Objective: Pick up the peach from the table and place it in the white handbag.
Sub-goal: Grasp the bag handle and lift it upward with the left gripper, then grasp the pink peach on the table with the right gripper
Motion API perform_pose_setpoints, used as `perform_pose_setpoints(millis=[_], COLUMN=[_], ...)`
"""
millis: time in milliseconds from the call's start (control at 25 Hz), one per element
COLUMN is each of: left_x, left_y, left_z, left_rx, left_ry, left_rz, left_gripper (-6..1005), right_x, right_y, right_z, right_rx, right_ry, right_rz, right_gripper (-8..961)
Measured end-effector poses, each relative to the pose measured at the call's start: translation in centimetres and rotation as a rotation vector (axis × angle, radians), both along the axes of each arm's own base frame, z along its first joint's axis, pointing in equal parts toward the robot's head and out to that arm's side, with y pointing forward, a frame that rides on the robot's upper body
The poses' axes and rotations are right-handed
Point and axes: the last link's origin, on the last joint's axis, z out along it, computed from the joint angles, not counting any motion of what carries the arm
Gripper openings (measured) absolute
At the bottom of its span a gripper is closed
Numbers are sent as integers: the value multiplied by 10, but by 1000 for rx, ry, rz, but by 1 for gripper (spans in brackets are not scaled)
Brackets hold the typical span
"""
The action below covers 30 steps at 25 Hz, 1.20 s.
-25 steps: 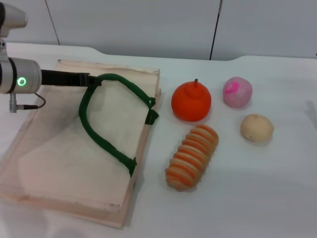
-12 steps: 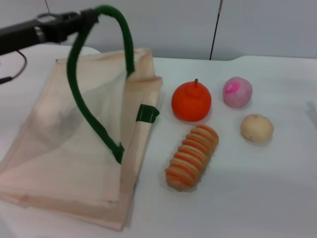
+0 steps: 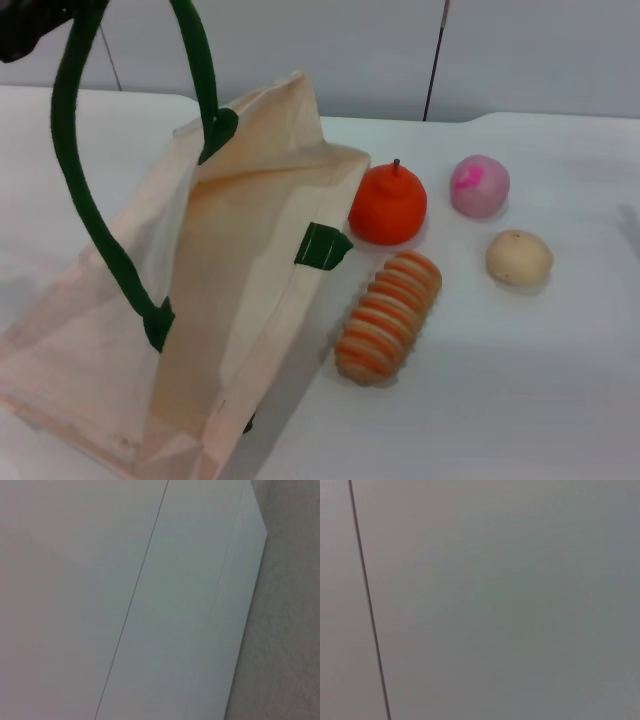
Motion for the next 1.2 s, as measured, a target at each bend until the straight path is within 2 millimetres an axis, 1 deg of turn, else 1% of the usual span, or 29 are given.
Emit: perform_pose_setpoints(millis=[120,240,280,400,560,800,920,1200], left_x=[0,0,0,0,-1,3,4,3], left_y=[0,1,1,3,6,9,10,13], left_z=[3,6,7,10,12,12,11,9], left_rx=[-1,-1,1,6,2,-3,-6,-10], left_ry=[-1,-6,-11,-22,-22,-20,-21,-18], left_rz=[5,15,18,32,56,48,47,66], left_gripper=[120,119,119,119,119,120,120,119], right_x=[-2,-8,-12,-29,-54,-75,-78,-68], right_y=[2,7,10,21,36,52,57,69], right_z=[2,4,4,2,-14,-42,-51,-64], right_rx=[-37,-130,-173,-338,-524,-662,-684,-681], right_ry=[29,43,50,-6,-126,-279,-324,-442], right_rz=[26,78,98,176,228,224,193,54], right_gripper=[891,891,891,891,891,891,891,891])
